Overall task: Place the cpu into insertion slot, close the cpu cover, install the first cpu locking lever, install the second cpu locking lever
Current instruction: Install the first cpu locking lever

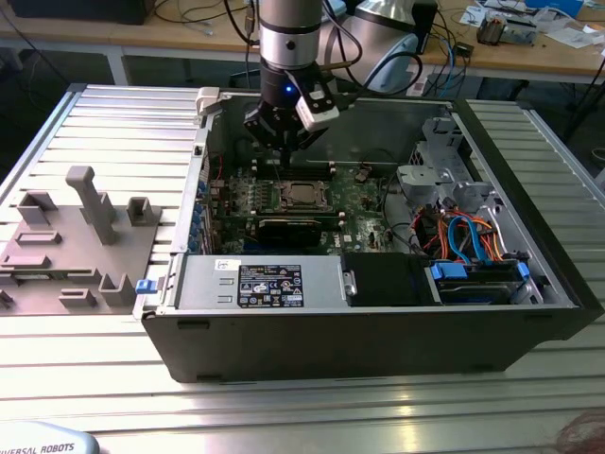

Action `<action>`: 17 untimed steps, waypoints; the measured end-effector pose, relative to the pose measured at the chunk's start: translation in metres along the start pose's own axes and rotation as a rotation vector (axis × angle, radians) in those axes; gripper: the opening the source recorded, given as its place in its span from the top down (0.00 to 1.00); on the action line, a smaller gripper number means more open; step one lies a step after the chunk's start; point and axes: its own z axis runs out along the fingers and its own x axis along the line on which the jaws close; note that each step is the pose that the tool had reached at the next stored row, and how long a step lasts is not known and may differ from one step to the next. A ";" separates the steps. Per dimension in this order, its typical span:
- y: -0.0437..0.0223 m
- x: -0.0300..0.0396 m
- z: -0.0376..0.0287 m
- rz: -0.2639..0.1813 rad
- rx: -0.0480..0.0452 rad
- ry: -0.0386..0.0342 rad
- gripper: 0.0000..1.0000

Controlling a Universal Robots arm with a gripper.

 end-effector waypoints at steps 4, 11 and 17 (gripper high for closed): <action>0.0000 0.0007 0.0000 0.000 0.0000 0.0000 0.89; -0.0001 0.0057 -0.0001 0.000 0.0000 0.0000 0.89; -0.0001 0.0070 0.0000 0.000 -0.0001 -0.0001 0.89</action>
